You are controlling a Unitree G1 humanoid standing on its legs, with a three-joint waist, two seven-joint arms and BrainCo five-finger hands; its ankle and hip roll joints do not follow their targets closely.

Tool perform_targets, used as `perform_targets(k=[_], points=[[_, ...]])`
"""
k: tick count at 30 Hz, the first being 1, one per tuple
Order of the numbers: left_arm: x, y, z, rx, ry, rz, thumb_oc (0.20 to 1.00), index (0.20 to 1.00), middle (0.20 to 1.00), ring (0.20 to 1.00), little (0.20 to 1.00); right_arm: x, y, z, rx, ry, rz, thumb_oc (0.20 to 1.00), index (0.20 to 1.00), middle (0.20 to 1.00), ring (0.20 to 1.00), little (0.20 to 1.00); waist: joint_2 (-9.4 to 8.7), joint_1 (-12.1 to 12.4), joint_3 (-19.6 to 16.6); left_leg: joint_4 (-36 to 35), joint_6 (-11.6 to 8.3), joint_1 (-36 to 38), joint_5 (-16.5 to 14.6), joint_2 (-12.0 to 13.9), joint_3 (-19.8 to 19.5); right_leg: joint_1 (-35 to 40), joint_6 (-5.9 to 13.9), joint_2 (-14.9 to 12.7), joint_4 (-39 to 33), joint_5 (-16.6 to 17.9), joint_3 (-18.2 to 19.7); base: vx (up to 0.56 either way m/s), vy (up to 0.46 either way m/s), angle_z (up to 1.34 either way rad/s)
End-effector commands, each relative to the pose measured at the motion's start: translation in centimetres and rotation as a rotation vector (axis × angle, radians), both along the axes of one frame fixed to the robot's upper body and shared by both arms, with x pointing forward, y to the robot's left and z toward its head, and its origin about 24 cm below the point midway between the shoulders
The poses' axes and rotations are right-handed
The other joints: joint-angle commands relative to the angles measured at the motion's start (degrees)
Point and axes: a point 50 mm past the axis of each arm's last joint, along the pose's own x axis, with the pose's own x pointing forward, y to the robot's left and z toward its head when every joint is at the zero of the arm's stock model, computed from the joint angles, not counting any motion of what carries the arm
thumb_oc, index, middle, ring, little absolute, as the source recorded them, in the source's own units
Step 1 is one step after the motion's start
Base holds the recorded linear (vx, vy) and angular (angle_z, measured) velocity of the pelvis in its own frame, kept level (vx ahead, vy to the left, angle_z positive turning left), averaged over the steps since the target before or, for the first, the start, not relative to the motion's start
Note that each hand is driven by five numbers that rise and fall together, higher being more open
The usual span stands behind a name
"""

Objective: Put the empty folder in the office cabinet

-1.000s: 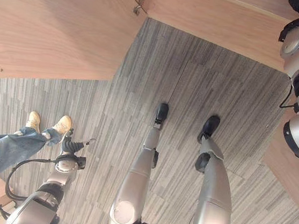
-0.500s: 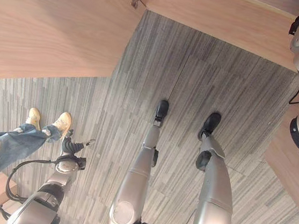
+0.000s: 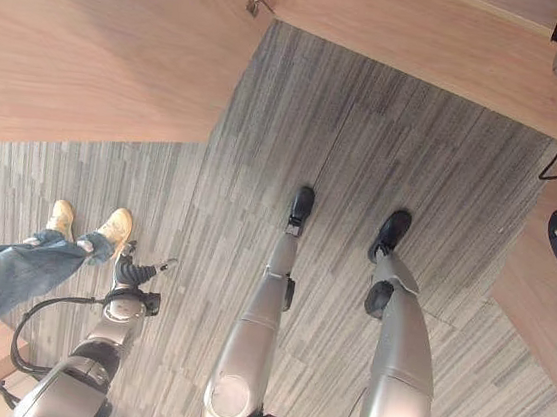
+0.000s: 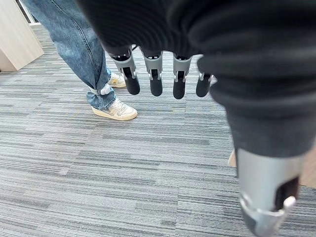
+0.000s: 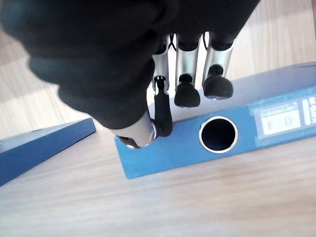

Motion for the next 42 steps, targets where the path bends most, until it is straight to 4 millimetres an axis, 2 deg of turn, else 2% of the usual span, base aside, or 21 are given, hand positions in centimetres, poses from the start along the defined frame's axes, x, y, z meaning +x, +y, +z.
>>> perform_targets(k=[1, 9, 14, 15, 16, 18, 19, 20, 21, 22, 23, 24, 25, 26, 27, 28, 35, 39, 40, 41, 42], points=[[-0.4, 2.2, 0.2, 0.07, 0.036, 0.079, 1.0, 1.0, 1.0, 1.0, 1.0, -1.8, -0.8, 3.6, -0.065, -0.108, -0.078, 0.2, 0.2, 0.2, 0.2, 0.2, 0.51, 0.9, 1.4, -0.6, -5.27, 9.7, -6.7, 6.5, -2.1, 0.1, 9.86, -3.6, 3.4, -5.5, 3.0, 0.0, 0.0, 0.0], [-0.6, 2.3, 0.1, 0.073, 0.037, 0.083, 1.0, 1.0, 1.0, 1.0, 1.0, -2.1, -0.6, 4.3, -0.056, -0.134, -0.067, 0.2, 0.2, 0.2, 0.2, 0.2, 0.5, 1.2, 1.2, -0.6, -5.23, 9.6, -6.7, 6.1, -2.1, -0.1, 9.95, -3.7, 3.4, -5.1, 3.4, 0.0, 0.0, 0.0], [-0.1, 1.8, 0.2, 0.058, 0.024, 0.085, 1.0, 1.0, 1.0, 1.0, 1.0, -0.7, -0.8, 0.9, 0.005, -0.095, -0.025, 0.2, 0.2, 0.2, 0.2, 0.2, 0.44, 0.9, 1.5, -0.6, -5.15, 9.2, -5.1, 5.8, -2.1, 0.8, 9.32, -3.7, 1.7, -2.3, 2.9, -0.03, 0.01, 0.0], [-0.2, 1.6, 0.1, 0.051, 0.027, 0.091, 1.0, 1.0, 1.0, 1.0, 1.0, 0.4, -0.5, -2.5, 0.064, -0.049, 0.016, 0.2, 0.2, 0.2, 0.2, 0.2, 0.18, 0.6, 1.1, -0.6, -4.83, 10.3, -5.3, 5.8, -1.9, 2.1, 9.24, -3.3, 1.5, -2.3, 3.0, -0.08, 0.029, 0.0], [-0.2, 1.6, 0.1, 0.051, 0.027, 0.091, 1.0, 1.0, 1.0, 1.0, 1.0, 0.4, -0.5, -2.5, 0.064, -0.049, 0.016, 0.2, 0.2, 0.2, 0.2, 0.2, 0.18, 0.6, 1.1, -0.6, -4.83, 10.3, -5.3, 5.8, -1.9, 2.1, 9.24, -3.3, 1.5, -2.3, 3.0, 0.01, 0.042, 0.01], [0.3, 1.3, 0.3, 0.052, 0.014, 0.092, 1.0, 1.0, 1.0, 1.0, 1.0, 1.8, 1.4, -8.0, 0.159, 0.011, 0.122, 0.26, 0.26, 0.26, 0.26, 0.26, -0.47, -0.5, 0.8, -0.6, -4.59, 12.4, -5.8, 6.0, -1.2, 4.6, 9.39, -2.9, 0.3, -1.9, 3.2, 0.01, 0.043, 0.03], [0.3, 1.1, 0.3, 0.055, 0.017, 0.092, 1.0, 1.0, 1.0, 1.0, 1.0, 2.2, 2.4, -10.9, 0.186, 0.053, 0.169, 0.718, 0.718, 0.718, 0.718, 0.718, -1.0, -0.9, 0.5, -0.6, -4.56, 13.6, -6.2, 6.1, -0.9, 6.3, 9.44, -2.7, -0.7, -1.8, 3.2, 0.0, 0.0, 0.0], [0.3, 1.1, 0.3, 0.055, 0.017, 0.092, 1.0, 1.0, 1.0, 1.0, 1.0, 2.2, 2.4, -10.9, 0.186, 0.053, 0.169, 0.718, 0.718, 0.718, 0.718, 0.718, -1.0, -0.9, 0.5, -0.6, -4.56, 13.6, -6.2, 6.1, -0.9, 6.3, 9.44, -2.7, -0.7, -1.8, 3.2, 0.01, 0.015, -0.17], [0.3, 1.2, 0.3, 0.058, 0.018, 0.096, 1.0, 1.0, 1.0, 1.0, 1.0, 2.3, 3.9, -12.9, 0.189, 0.084, 0.223, 1.0, 1.0, 1.0, 1.0, 1.0, -1.37, -1.4, 0.3, -0.6, -4.49, 14.6, -6.6, 6.3, -0.8, 7.3, 9.53, -2.5, -1.4, -1.4, 3.3, 0.01, 0.014, -0.24], [0.5, 1.0, 0.4, 0.06, 0.009, 0.098, 1.0, 1.0, 1.0, 1.0, 1.0, 1.7, 6.9, -17.2, 0.211, 0.157, 0.368, 1.0, 1.0, 1.0, 1.0, 1.0, -2.52, -2.7, 0.0, -0.6, -4.48, 16.6, -7.1, 6.9, -0.1, 9.6, 9.7, -2.1, -3.3, -0.5, 3.7, 0.01, 0.014, -0.35], [0.4, 0.9, 0.2, 0.06, 0.018, 0.098, 1.0, 1.0, 1.0, 1.0, 1.0, 1.1, 8.1, -19.5, 0.216, 0.21, 0.433, 1.0, 1.0, 1.0, 1.0, 1.0, -3.17, -3.4, -0.3, -0.6, -4.43, 17.9, -7.8, 7.3, 0.5, 11.1, 9.75, -1.9, -4.5, -0.1, 3.9, 0.01, 0.028, -0.29], [0.1, 1.1, 0.0, 0.069, 0.031, 0.104, 1.0, 1.0, 1.0, 1.0, 1.0, -0.4, 9.5, -24.3, 0.228, 0.334, 0.518, 1.0, 1.0, 1.0, 1.0, 1.0, -4.14, -5.0, -0.7, -0.6, -4.38, 20.1, -8.5, 7.8, 1.7, 13.3, 10.29, -1.5, -6.6, 1.0, 4.6, 0.01, 0.031, -0.33], [-0.2, 1.1, -0.2, 0.073, 0.038, 0.101, 1.0, 1.0, 1.0, 1.0, 1.0, -1.5, 10.3, -27.0, 0.273, 0.407, 0.566, 1.0, 1.0, 1.0, 1.0, 1.0, -4.83, -5.9, -1.1, -0.6, -4.34, 21.3, -9.3, 7.9, 2.7, 15.1, 10.54, -1.1, -8.6, 1.7, 5.3, 0.0, 0.035, -0.41], [-0.2, 1.1, -0.2, 0.074, 0.038, 0.101, 1.0, 1.0, 1.0, 1.0, 1.0, -1.5, 10.2, -27.0, 0.274, 0.408, 0.566, 1.0, 1.0, 1.0, 1.0, 1.0, -4.86, -5.9, -1.2, -0.6, -4.3, 21.2, -9.1, 7.8, 2.7, 15.1, 10.56, -1.1, -9.1, 2.2, 5.3, -0.02, 0.024, -0.57], [-0.5, 0.9, -0.6, 0.079, 0.055, 0.096, 1.0, 1.0, 1.0, 1.0, 1.0, -3.0, 10.9, -30.5, 0.283, 0.526, 0.598, 1.0, 1.0, 1.0, 1.0, 1.0, -5.39, -7.0, -1.6, -0.6, -4.1, 22.5, -9.7, 7.8, 3.8, 16.2, 10.93, -0.9, -10.7, 3.5, 6.2, -0.02, 0.015, -0.42], [-0.5, 0.9, -0.6, 0.079, 0.055, 0.096, 1.0, 1.0, 1.0, 1.0, 1.0, -3.0, 10.9, -30.5, 0.283, 0.526, 0.598, 1.0, 1.0, 1.0, 1.0, 1.0, -5.39, -7.0, -1.6, -0.6, -4.1, 22.5, -9.7, 7.8, 3.8, 16.2, 10.93, -0.9, -10.7, 3.5, 6.2, -0.02, 0.028, -0.44], [-2.1, -0.6, -2.3, 0.064, 0.109, 0.048, 1.0, 1.0, 1.0, 1.0, 1.0, -8.5, 11.1, -39.3, 0.29, 0.879, 0.655, 1.0, 1.0, 1.0, 1.0, 1.0, -6.41, -10.1, -2.9, -0.6, -2.53, 27.9, -12.5, 6.4, 6.1, 22.1, 12.33, -2.3, -15.6, 6.5, 8.3, -0.04, 0.071, -0.12], [-2.4, -0.8, -2.6, 0.058, 0.117, 0.04, 1.0, 1.0, 1.0, 1.0, 1.0, -9.4, 10.5, -40.6, 0.3, 0.937, 0.634, 1.0, 1.0, 1.0, 1.0, 1.0, -6.71, -10.5, -3.0, -0.6, -2.14, 29.0, -12.8, 6.0, 6.3, 23.4, 12.46, -2.6, -16.2, 6.7, 8.6, -0.02, 0.06, 0.03], [-2.8, -1.3, -3.0, 0.051, 0.133, 0.018, 1.0, 1.0, 1.0, 1.0, 1.0, -11.2, 9.3, -43.0, 0.355, 1.038, 0.585, 1.0, 1.0, 1.0, 1.0, 1.0, -7.49, -11.0, -3.6, -0.5, -1.44, 30.9, -13.4, 5.2, 6.6, 25.6, 12.68, -3.3, -17.1, 7.3, 9.0, -0.01, 0.07, 0.02], [-2.8, -1.3, -3.0, 0.051, 0.133, 0.018, 1.0, 1.0, 1.0, 1.0, 1.0, -11.2, 9.3, -43.0, 0.355, 1.038, 0.585, 1.0, 1.0, 1.0, 1.0, 1.0, -7.49, -11.0, -3.6, -0.5, -1.44, 30.9, -13.4, 5.2, 6.6, 25.6, 12.68, -3.3, -17.1, 7.3, 9.0, -0.03, 0.189, 0.03], [-3.8, -2.1, -3.9, 0.068, 0.182, -0.051, 1.0, 1.0, 1.0, 1.0, 1.0, -14.2, 7.1, -46.5, 0.388, 1.2, 0.48, 1.0, 1.0, 1.0, 1.0, 1.0, -8.96, -12.0, -4.6, 0.9, -0.29, 33.6, -15.4, 3.7, 7.0, 29.2, 13.47, -4.4, -18.8, 8.6, 9.8, -0.01, 0.119, 0.01]])
